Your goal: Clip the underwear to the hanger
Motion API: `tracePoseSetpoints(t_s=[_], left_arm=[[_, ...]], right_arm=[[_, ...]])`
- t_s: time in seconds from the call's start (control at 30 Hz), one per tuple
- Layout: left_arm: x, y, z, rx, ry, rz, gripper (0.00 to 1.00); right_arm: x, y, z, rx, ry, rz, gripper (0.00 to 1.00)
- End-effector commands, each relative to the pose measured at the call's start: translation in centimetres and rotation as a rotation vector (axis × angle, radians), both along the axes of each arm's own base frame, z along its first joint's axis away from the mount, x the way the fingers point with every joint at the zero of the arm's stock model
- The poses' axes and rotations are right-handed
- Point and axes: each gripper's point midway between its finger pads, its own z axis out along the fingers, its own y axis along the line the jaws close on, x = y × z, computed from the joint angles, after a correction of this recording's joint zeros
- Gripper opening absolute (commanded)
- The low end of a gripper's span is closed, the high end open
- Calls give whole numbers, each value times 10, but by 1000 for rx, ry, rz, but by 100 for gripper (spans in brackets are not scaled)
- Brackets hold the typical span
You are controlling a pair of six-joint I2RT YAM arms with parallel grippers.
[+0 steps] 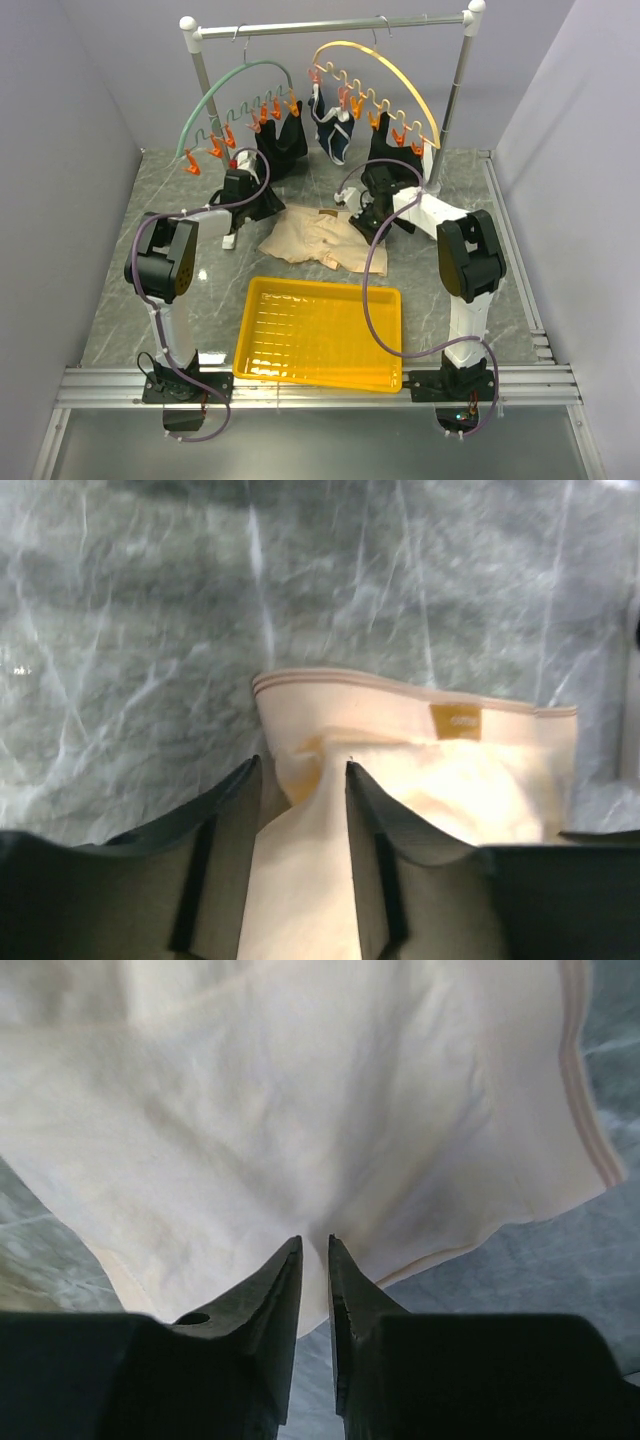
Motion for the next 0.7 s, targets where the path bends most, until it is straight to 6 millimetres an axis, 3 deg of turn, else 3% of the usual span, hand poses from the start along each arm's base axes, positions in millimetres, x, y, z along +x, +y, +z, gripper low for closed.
tracePoseSetpoints(t_s=[0.0,0.17,0.37,0.4,0.5,0.6,0.67], left_arm=[[-12,-1,19,61,-41,-67,46],[-41,-10,17,150,-65,-197,47],[-42,-30,1,253,-59,-269,46],[-44,-28,-14,296,-18,-273,45],[-53,-23,-33,363,64,-290,41],[-60,-5,-43,441,109,-272,38],[-76,9,-50,479,169,-274,37]], right_arm=[[7,21,48,90,-67,17,25],[-2,34,53,106,-62,42,26],[-3,41,30,75,-51,42,25],[-3,41,27,69,-45,42,25],[0,41,16,49,-28,44,25],[0,43,9,34,-19,57,25],[0,44,7,31,-16,65,25]])
